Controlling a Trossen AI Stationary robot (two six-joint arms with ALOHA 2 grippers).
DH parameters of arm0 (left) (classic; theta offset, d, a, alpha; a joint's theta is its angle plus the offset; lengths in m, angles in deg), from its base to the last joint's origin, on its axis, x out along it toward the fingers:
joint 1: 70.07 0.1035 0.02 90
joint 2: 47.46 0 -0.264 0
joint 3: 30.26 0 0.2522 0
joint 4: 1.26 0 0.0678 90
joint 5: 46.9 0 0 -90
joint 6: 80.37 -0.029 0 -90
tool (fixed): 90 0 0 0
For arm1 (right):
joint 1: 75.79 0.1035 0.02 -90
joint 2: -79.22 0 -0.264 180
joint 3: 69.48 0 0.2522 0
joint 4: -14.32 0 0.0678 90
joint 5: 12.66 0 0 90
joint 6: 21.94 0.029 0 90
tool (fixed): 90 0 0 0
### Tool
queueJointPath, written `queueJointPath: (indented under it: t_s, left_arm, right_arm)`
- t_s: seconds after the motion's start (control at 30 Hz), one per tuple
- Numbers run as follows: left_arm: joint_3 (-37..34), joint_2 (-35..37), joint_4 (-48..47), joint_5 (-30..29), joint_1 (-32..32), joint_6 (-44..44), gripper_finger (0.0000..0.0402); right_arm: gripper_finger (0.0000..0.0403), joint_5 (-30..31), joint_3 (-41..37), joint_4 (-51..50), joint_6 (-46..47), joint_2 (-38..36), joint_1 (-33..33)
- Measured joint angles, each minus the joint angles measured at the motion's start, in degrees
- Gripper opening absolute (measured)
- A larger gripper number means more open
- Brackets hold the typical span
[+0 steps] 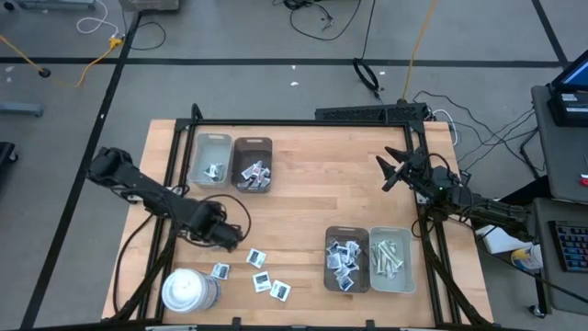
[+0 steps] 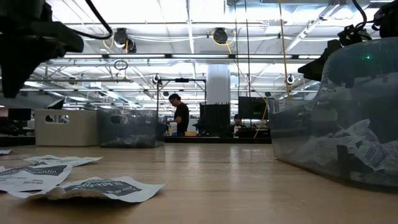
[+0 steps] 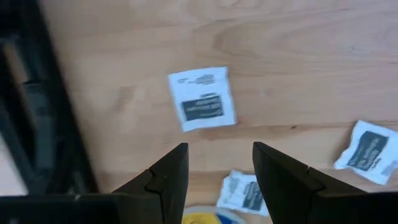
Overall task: Pick & Place First Aid Supplies
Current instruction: Put the white towelette pack into the top gray bin
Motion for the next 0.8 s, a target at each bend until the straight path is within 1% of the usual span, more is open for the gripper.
queueJointPath:
  t_s: [0.13, 0.3, 0.5, 0.67, 0.8]
  left_arm:
    - [-3.4, -0.1, 5.9, 0.2, 0.2, -0.5, 0.0184]
    - [-8.5, -0.1, 11.7, 3.0, 0.8, -0.4, 0.0184]
    - [-13.4, -0.1, 16.6, 3.4, 0.9, -0.5, 0.0184]
    - [-18.4, -0.1, 24.5, 4.1, 0.9, -0.4, 0.0184]
    - [-19.6, 0.0, 25.9, 4.3, 0.9, -0.5, 0.0184]
  right_arm:
    - [0.0220, 0.0, 0.0, 0.0, 0.0, 0.0, 0.0]
    - [0.0222, 0.0, 0.0, 0.0, 0.0, 0.0, 0.0]
    - [0.0219, 0.0, 0.0, 0.0, 0.0, 0.0, 0.0]
    - [0.0221, 0.0, 0.0, 0.0, 0.0, 0.0, 0.0]
    - [0.0221, 0.0, 0.0, 0.0, 0.0, 0.0, 0.0]
